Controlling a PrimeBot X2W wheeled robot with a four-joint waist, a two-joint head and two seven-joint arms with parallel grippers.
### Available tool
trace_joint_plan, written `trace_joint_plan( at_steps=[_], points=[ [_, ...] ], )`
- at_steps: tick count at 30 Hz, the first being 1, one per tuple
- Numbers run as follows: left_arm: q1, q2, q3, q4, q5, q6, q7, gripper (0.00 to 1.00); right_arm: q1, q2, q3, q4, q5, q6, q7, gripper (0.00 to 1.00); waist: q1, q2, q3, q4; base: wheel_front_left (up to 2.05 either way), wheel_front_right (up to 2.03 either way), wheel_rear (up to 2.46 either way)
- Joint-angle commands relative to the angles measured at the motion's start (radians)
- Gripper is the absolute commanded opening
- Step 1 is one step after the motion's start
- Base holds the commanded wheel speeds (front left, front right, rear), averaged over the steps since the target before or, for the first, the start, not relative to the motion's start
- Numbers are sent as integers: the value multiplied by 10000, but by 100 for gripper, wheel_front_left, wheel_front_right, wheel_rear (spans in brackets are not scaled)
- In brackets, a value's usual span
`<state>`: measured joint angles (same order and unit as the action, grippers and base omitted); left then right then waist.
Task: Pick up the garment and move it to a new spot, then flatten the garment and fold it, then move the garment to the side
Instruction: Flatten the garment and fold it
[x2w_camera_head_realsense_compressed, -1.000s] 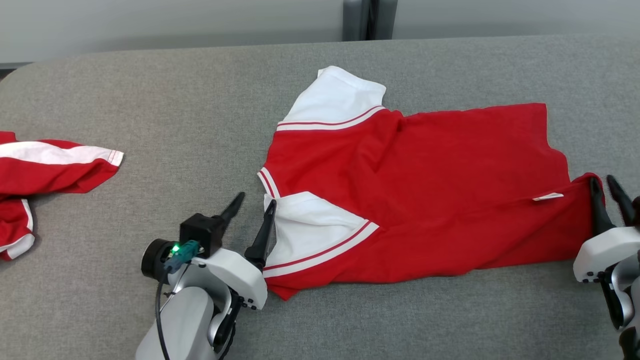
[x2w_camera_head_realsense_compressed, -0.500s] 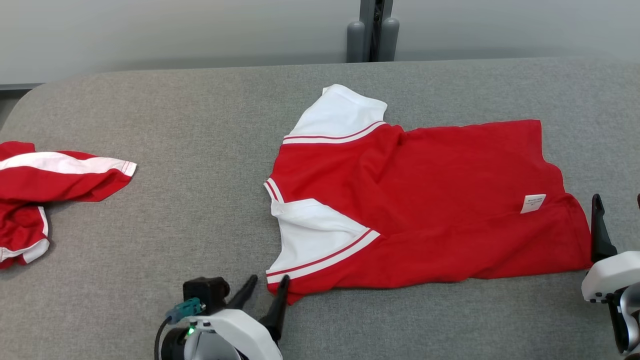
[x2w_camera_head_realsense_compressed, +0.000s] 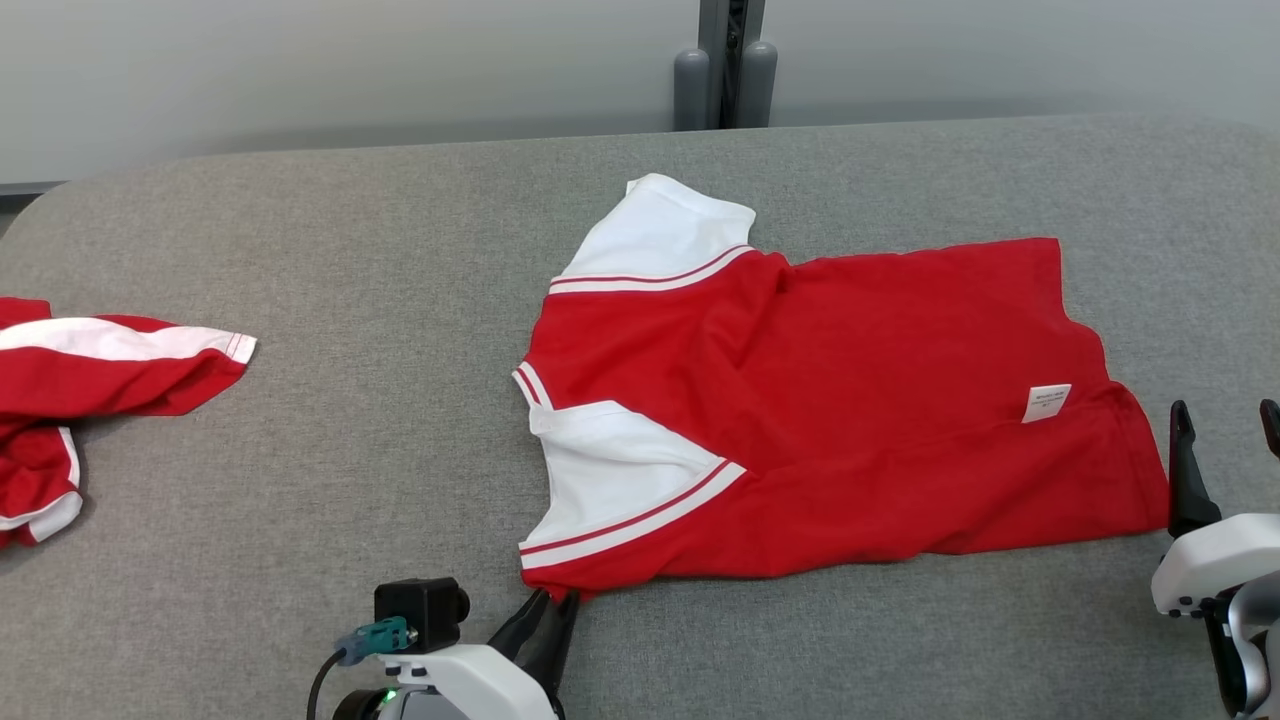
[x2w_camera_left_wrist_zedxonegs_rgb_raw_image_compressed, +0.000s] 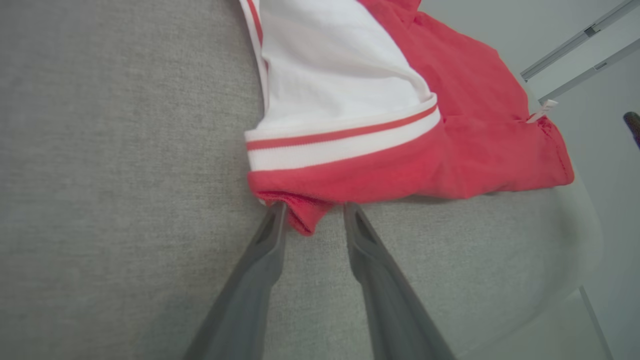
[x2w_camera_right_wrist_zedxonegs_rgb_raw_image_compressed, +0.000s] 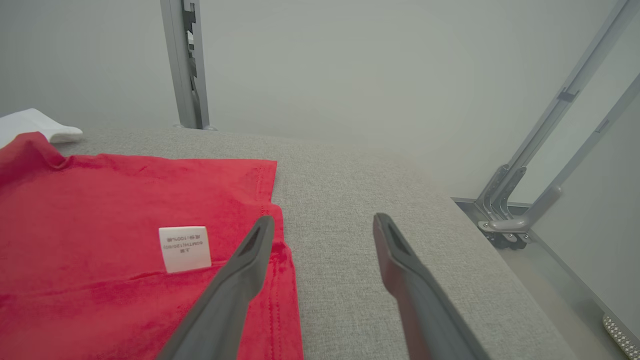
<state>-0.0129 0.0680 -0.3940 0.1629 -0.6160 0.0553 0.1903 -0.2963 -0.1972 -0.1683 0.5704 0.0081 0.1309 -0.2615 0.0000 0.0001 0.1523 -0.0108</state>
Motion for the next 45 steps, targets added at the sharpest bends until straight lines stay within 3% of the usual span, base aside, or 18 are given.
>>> trace_joint_plan(
  at_steps=[1, 2, 15, 18, 29, 30, 31, 34, 45],
  points=[
    [-94, 82, 0, 27, 142, 56, -58, 36, 112, -38, 37, 21, 42, 0, -41, 100, 0, -1, -9, -10, 0, 0, 0],
    [-136, 91, -22, 87, 159, 79, -59, 1, 116, -45, 56, 16, 59, 0, -41, 100, 0, -1, -13, -14, 0, 0, 0],
    [-365, 444, 11, 464, 633, 170, -682, 0, 140, -186, 312, -75, 199, 0, -41, 100, 0, -1, -25, 11, 0, 0, 0],
    [-162, 784, 136, 253, 759, 274, -807, 0, 248, -130, 380, 121, 390, 0, -41, 100, 0, -1, -69, 126, 0, 0, 0],
    [249, 1336, 356, -509, 788, 552, -635, 0, -2, -184, 1686, 2690, 2168, 0, -42, 100, 0, -1, -181, 497, 0, 0, 0],
    [245, 1323, 336, -542, 782, 566, -629, 0, -44, -218, 1868, 2830, 2287, 0, -41, 96, 0, -1, -186, 515, 0, 0, 0],
    [251, 1316, 317, -575, 795, 586, -620, 0, -54, -258, 2017, 2940, 2386, 0, -41, 62, 0, -1, -189, 526, 0, 0, 0],
    [299, 1285, 240, -658, 817, 594, -616, 0, -49, -379, 2420, 2989, 2636, 0, -41, 0, 0, -1, -194, 525, 0, 0, 0],
    [930, 1423, 178, -1178, 684, 786, -490, 0, 1112, -1018, 2533, 1598, 2859, 0, -41, 0, 0, -1, -227, 289, 0, 0, 0]
  ],
)
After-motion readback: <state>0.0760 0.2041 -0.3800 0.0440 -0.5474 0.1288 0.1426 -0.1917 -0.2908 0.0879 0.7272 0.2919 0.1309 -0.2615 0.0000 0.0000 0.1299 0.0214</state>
